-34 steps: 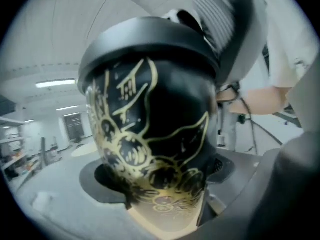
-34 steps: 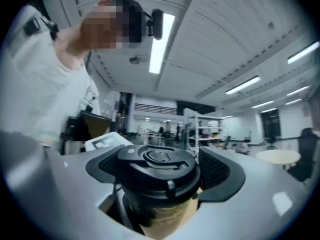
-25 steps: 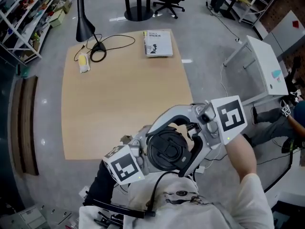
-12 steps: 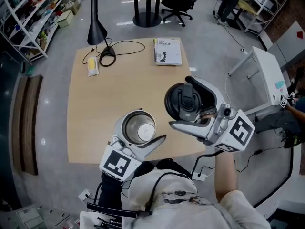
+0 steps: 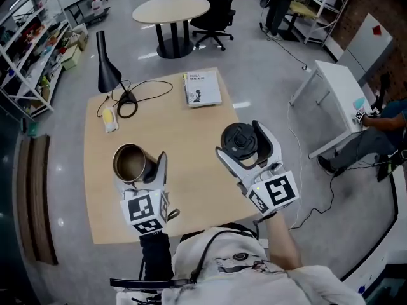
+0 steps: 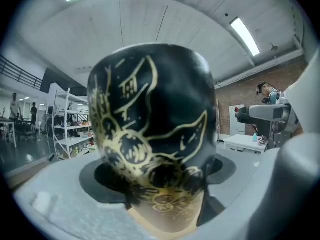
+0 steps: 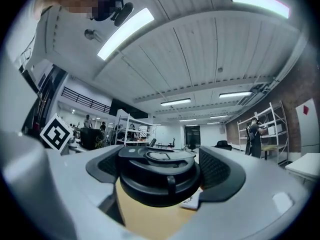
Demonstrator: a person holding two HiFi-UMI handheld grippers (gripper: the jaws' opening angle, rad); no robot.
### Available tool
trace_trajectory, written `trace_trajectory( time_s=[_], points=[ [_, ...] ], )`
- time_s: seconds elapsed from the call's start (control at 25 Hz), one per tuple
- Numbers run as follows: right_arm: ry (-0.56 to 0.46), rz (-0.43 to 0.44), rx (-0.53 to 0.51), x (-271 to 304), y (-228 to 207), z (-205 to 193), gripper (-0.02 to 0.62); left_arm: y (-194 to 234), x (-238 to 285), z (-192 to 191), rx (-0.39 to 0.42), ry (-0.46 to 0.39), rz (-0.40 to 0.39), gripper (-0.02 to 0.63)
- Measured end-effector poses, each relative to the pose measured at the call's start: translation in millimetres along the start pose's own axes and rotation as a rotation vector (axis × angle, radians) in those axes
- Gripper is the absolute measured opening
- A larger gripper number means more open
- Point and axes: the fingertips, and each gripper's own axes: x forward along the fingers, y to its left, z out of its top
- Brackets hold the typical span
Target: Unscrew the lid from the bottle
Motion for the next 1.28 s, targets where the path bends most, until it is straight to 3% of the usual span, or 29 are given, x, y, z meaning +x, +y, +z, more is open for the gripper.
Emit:
trace_trajectory(
  time_s=[0.16,0.48,1.28],
  points=[
    [0.003,-0.002,0.0,-2,-11,-2,0.466,-19,10,15,0.055,-0.026,-0.032,0.433],
    [-0.018,-0.002,-0.008,4,-25,-3,0.466,-33,21,26,0.088,-0.054,-0.052,0.433],
    [0.018,-0.042,-0.011,-2,-50,-18,0.466,-44,16,11,0.122,0.01,-0.069,0.433]
  ],
)
